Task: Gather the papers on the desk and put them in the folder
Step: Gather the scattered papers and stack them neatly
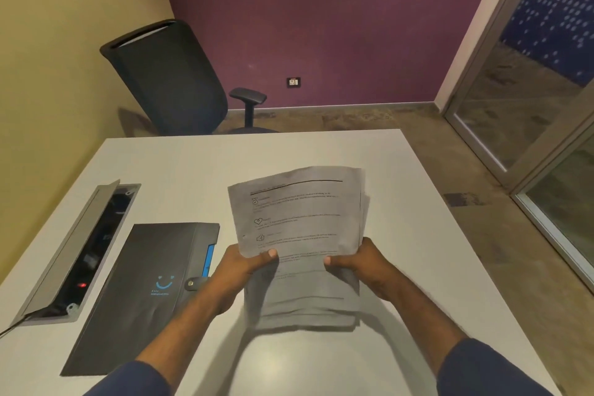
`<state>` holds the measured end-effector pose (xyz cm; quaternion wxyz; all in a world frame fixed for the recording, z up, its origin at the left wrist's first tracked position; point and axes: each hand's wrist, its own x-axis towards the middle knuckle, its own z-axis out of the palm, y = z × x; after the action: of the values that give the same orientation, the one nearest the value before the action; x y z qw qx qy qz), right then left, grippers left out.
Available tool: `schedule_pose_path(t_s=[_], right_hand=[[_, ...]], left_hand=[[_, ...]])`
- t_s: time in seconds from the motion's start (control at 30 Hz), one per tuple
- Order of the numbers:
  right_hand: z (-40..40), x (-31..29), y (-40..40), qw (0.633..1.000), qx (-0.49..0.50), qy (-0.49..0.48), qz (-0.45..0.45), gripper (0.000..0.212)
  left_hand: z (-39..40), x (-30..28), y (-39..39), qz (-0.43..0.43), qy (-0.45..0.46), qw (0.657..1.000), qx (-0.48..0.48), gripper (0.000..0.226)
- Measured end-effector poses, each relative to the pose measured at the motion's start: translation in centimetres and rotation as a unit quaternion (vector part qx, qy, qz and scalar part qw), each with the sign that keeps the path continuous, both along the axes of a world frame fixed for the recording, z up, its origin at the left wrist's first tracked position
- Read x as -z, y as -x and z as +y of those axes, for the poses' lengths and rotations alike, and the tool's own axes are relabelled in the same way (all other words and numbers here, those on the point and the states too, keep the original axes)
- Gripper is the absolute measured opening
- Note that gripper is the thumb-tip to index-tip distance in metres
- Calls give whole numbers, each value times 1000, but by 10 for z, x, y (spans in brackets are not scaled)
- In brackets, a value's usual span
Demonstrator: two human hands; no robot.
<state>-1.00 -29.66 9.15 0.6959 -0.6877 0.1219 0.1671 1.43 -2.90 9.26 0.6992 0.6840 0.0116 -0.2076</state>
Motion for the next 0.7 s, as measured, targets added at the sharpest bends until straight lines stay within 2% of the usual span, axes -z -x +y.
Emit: schedule_pose_path(t_s=[0.1,0.2,0.33,0.5,0.7], right_hand=[[0,-10,1,999,25,28,-38,47],[2,-16,4,995,40,24,-92,32],[0,-22,6,988,51,-21,-143,31],[2,-20,10,984,70,23,-163,23],[4,-24,8,974,100,28,-202,21]], left_hand=[[1,0,-4,-73,-29,995,-54,45],[-1,1,-6,-104,-40,989,-101,44],[2,0,-5,-124,-66,987,-80,46],[-2,-2,0,-103,-41,992,-62,57],[-8,-12,2,-132,-13,987,-93,45]])
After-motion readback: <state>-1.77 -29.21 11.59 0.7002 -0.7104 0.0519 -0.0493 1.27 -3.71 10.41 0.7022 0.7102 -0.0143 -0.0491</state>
